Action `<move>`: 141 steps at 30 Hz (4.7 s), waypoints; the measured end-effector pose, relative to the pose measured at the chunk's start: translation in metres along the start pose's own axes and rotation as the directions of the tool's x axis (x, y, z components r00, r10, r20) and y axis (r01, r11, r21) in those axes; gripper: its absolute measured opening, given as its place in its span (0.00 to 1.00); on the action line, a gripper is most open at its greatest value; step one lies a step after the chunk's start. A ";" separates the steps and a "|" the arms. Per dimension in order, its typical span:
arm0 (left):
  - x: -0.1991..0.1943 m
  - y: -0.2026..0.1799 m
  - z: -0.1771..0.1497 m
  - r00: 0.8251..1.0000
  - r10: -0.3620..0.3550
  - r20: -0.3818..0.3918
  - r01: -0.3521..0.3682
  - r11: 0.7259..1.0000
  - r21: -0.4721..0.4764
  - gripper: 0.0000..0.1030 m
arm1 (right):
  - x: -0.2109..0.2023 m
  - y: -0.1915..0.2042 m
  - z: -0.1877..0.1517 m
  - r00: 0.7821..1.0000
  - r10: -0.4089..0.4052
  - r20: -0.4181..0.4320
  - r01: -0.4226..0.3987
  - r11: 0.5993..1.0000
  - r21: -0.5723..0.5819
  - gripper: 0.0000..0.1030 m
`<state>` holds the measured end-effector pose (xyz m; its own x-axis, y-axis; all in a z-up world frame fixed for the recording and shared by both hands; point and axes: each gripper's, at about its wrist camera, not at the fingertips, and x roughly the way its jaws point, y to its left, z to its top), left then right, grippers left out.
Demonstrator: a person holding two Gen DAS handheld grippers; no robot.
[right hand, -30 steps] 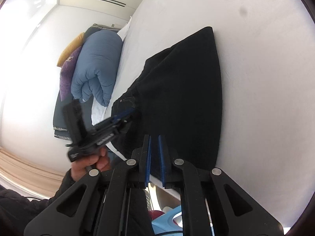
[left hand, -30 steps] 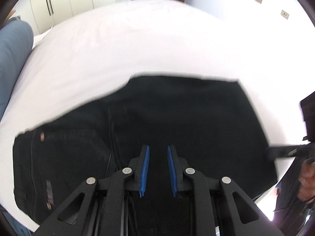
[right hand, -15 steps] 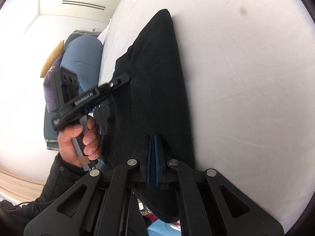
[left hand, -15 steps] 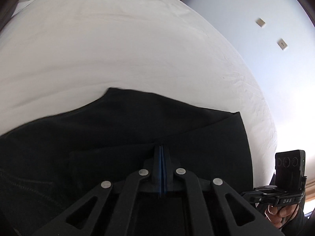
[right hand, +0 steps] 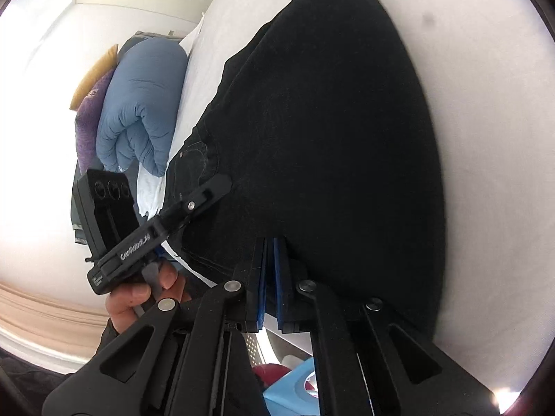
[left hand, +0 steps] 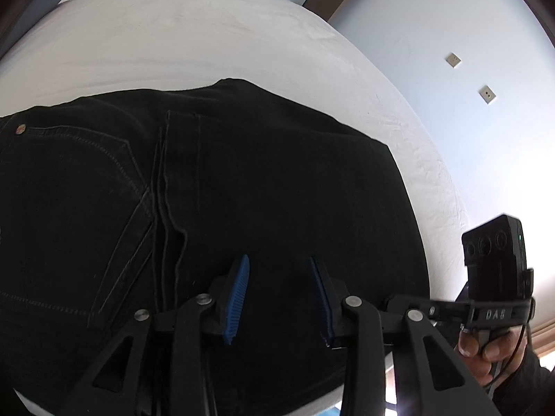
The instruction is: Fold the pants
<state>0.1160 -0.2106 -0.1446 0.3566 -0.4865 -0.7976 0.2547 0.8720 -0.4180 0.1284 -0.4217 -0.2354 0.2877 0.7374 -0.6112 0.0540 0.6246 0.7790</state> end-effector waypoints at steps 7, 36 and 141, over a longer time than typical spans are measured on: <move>-0.063 0.024 -0.030 0.991 0.084 0.099 -0.069 0.987 -0.148 0.35 | -0.045 0.003 -0.010 0.997 0.035 0.067 -0.038 0.998 0.045 0.09; -0.107 0.241 -0.100 0.880 0.091 0.467 0.351 0.537 -0.767 0.81 | -0.075 0.035 0.008 0.959 0.255 0.124 -0.260 0.965 0.031 0.78; 0.073 -0.158 -0.024 0.914 0.264 0.308 -0.405 0.628 0.664 0.13 | -0.045 0.006 0.119 0.988 -0.112 0.110 0.112 0.994 0.013 0.15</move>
<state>0.0806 -0.3827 -0.1472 0.6698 -0.2309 -0.7057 0.6125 0.7092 0.3492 0.2300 -0.4817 -0.1861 0.3835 0.6297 -0.6756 0.0979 0.6997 0.7077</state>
